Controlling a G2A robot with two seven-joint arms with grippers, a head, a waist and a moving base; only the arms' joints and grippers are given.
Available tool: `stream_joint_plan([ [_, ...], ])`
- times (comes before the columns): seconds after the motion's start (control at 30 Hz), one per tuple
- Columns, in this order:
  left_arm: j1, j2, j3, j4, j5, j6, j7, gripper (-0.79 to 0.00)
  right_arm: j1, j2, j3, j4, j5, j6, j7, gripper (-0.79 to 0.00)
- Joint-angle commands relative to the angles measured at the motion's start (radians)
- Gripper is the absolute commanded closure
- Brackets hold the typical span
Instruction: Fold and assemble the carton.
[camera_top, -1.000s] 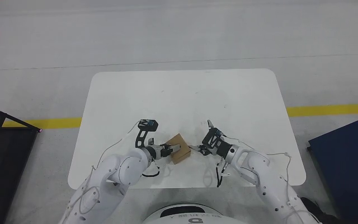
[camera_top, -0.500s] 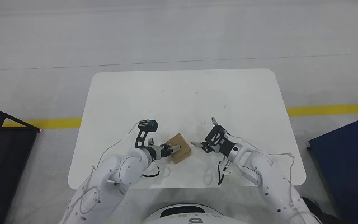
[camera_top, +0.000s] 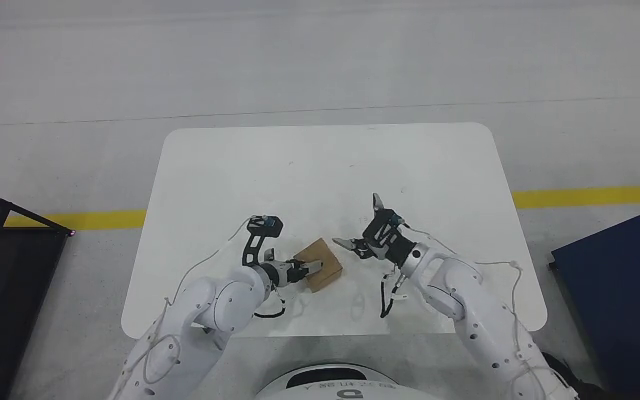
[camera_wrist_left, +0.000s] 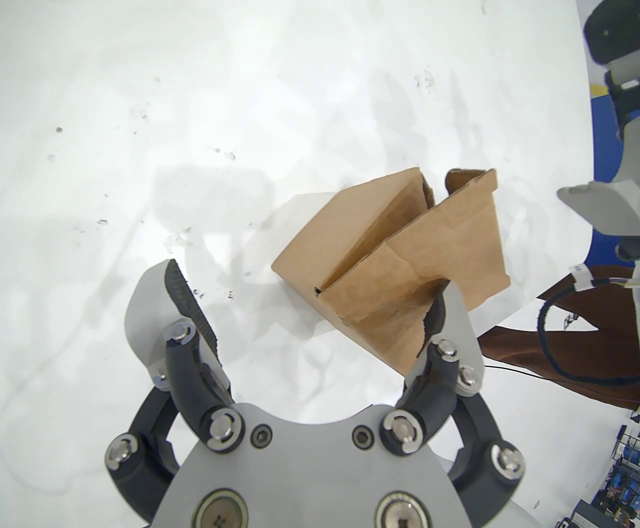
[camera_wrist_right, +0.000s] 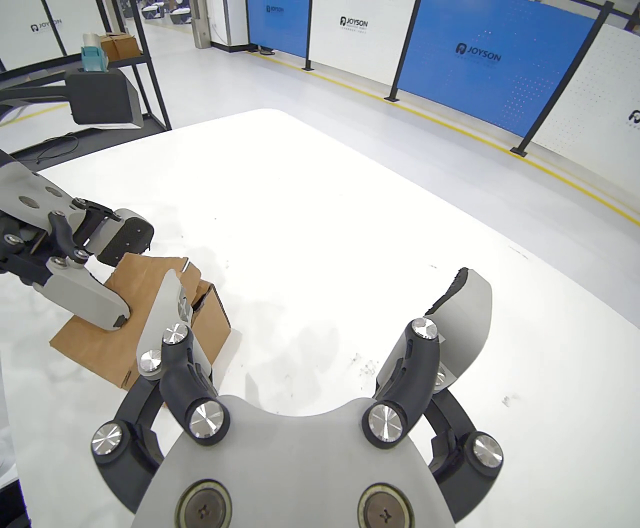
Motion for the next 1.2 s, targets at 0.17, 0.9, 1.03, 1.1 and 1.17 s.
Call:
stream_joint_plan([
  [0.17, 0.003, -0.001, 0.0, -0.001, 0.002, 0.001, 0.002, -0.785, 0.027, -0.005, -0.039, 0.021, -0.016, -0.028, 0.018, -0.785],
  [0.9, 0.011, -0.003, -0.01, 0.002, 0.006, 0.001, 0.001, -0.785, 0.016, -0.007, -0.039, 0.058, 0.024, -0.026, 0.019, -0.785],
  [1.03, 0.015, -0.003, -0.016, -0.007, 0.008, 0.005, 0.007, -0.785, 0.005, -0.006, -0.027, 0.044, 0.028, -0.017, -0.018, -0.785],
  [1.1, 0.02, -0.003, -0.023, -0.017, 0.008, 0.008, 0.009, -0.785, -0.011, -0.003, -0.01, 0.027, 0.024, -0.007, -0.031, -0.785],
  [1.17, 0.029, -0.001, -0.037, -0.032, 0.005, 0.013, 0.012, -0.785, -0.036, 0.002, 0.011, 0.009, 0.02, 0.0, -0.035, -0.785],
])
